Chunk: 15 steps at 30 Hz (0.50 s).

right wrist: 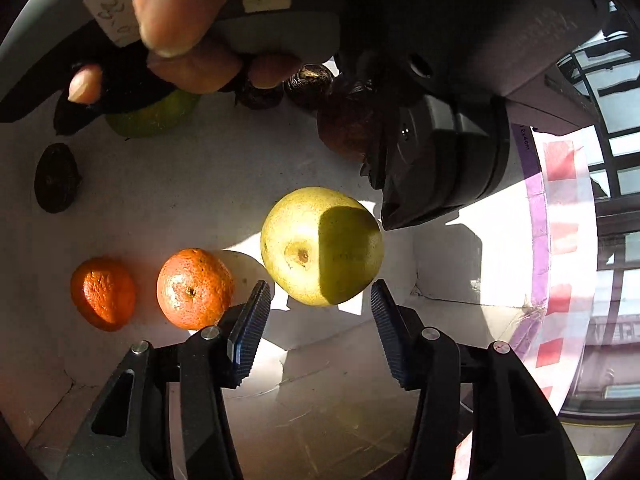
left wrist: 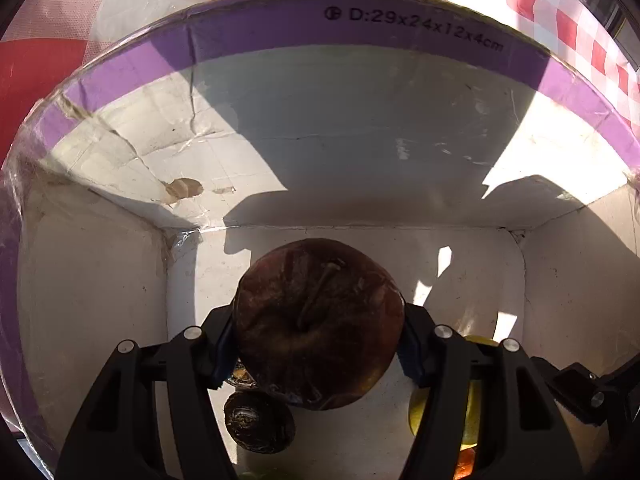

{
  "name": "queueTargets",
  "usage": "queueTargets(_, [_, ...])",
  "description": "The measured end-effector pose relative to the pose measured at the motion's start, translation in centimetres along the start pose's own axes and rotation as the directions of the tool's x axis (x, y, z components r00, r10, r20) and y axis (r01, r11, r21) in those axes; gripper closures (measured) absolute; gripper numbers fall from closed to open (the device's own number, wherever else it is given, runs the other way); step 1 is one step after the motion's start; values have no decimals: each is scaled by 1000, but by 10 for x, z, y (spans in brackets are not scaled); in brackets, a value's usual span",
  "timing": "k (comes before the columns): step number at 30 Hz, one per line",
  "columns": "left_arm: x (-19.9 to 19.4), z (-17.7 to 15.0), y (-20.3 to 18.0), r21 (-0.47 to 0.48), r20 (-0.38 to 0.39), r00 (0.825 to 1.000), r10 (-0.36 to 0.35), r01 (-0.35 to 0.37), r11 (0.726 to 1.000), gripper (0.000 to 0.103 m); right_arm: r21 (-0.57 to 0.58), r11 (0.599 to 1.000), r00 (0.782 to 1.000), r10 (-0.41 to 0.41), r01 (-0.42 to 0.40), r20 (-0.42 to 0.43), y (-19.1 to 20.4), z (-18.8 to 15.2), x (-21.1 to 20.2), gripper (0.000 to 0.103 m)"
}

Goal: Organize fruits
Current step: 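Carry the grapefruit and apple into the white box and open both grippers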

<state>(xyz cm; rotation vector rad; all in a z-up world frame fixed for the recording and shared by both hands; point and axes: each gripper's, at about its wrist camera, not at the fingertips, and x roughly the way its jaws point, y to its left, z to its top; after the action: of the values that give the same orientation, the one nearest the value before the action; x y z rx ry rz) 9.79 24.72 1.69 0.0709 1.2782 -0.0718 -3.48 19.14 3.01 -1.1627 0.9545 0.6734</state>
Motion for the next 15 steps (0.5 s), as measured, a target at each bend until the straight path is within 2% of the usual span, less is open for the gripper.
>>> queueTargets(2, [2, -1, 1, 0, -9, 1000, 8, -8, 1000, 39, 10, 1000, 1000, 26, -26, 8, -1, 0, 0, 55])
queueTargets(6, [3, -1, -2, 14, -9, 1000, 21, -21, 1000, 38, 15, 1000, 999, 24, -25, 30, 0, -3, -5, 54])
queueTargets(9, [3, -2, 0, 4, -1, 1000, 19, -19, 1000, 36, 24, 999, 997, 35, -37, 74, 4, -9, -15, 42])
queueTargets(11, [0, -3, 3, -2, 10, 999, 38, -38, 999, 28, 41, 999, 992, 18, -23, 128, 3, -15, -25, 37])
queueTargets(12, [-3, -7, 5, -3, 21, 999, 45, -45, 999, 22, 54, 998, 984, 7, -17, 176, 3, -20, -34, 36])
queueTargets(15, [-12, -10, 7, -5, 64, 996, 56, -56, 998, 17, 139, 989, 942, 2, -52, 335, -12, -41, -63, 32])
